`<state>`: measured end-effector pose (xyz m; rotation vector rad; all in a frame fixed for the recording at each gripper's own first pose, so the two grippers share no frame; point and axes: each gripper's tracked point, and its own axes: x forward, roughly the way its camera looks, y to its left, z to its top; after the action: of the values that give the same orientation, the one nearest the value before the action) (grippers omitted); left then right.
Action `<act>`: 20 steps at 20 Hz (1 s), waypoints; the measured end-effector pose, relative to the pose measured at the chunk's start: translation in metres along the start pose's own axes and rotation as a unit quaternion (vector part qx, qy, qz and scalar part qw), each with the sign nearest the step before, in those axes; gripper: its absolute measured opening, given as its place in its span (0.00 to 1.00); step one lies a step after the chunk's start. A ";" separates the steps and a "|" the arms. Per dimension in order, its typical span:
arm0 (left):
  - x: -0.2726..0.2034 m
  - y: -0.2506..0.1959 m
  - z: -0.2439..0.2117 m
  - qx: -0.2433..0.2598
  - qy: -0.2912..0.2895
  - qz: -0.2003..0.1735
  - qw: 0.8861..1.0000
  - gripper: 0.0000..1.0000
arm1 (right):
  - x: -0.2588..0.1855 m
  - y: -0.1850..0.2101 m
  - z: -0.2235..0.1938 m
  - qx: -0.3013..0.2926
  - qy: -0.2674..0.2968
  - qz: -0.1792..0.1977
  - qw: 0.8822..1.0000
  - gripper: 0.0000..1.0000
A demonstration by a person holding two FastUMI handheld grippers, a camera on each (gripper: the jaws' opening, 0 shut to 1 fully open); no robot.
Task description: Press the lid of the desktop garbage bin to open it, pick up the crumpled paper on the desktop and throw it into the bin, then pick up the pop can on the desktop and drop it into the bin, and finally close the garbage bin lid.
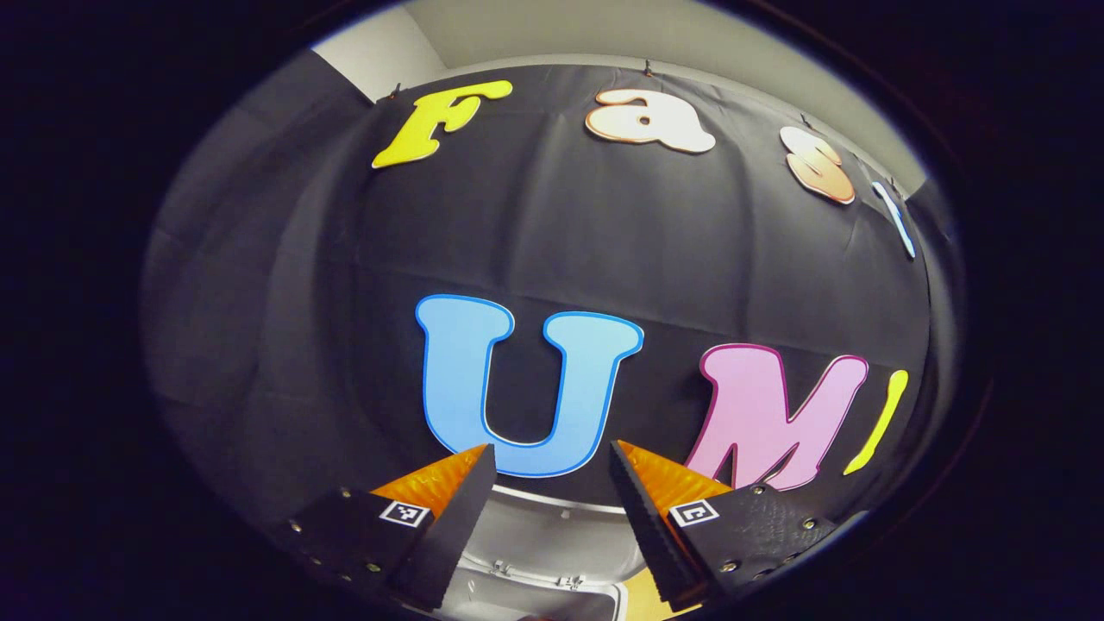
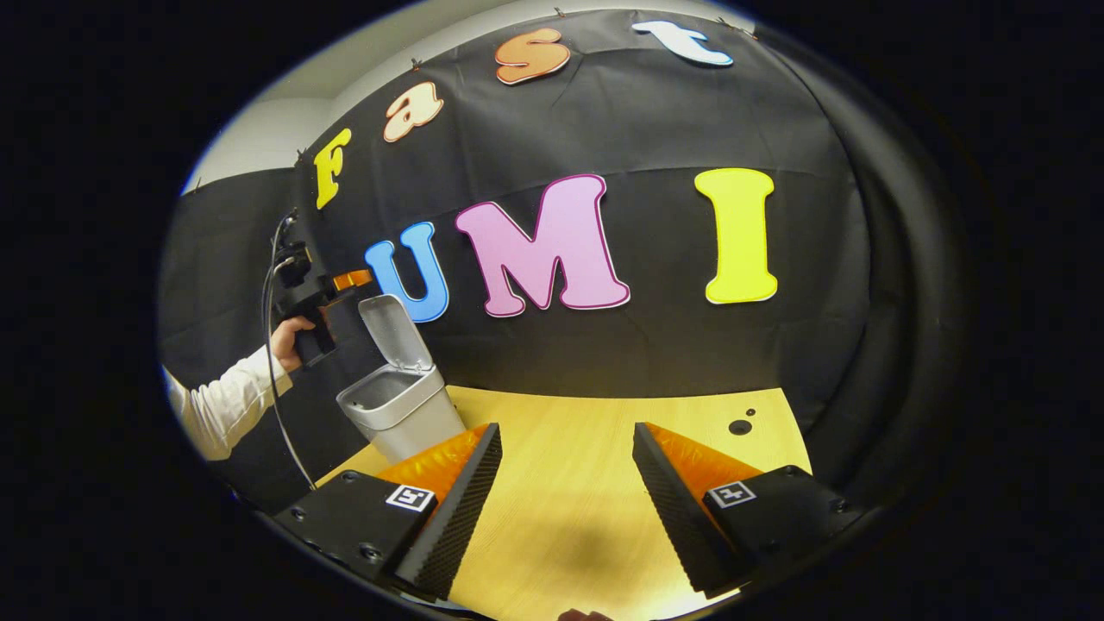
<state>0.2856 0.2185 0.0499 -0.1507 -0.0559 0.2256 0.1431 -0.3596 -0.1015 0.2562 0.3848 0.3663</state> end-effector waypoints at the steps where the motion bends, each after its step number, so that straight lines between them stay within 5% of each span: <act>1: 0.005 -0.001 -0.007 0.014 0.013 -0.006 1.000 0.86 | 0.001 -0.003 -0.003 -0.002 0.004 -0.003 1.000 0.99; 11: 0.017 -0.013 -0.040 0.099 0.093 -0.038 0.990 0.86 | 0.001 -0.011 -0.004 0.000 0.008 -0.001 1.000 0.99; 17: -0.023 -0.004 -0.050 0.097 0.134 -0.051 0.985 0.87 | 0.004 -0.002 -0.008 0.005 0.010 0.005 1.000 0.99; 20: -0.056 -0.002 -0.091 0.094 0.182 -0.057 0.977 0.86 | 0.005 0.004 -0.008 -0.001 0.009 0.009 1.000 0.99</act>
<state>0.2385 0.1913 -0.0416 0.0016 0.3202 0.0842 0.1431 -0.3529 -0.1095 0.2554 0.3993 0.3864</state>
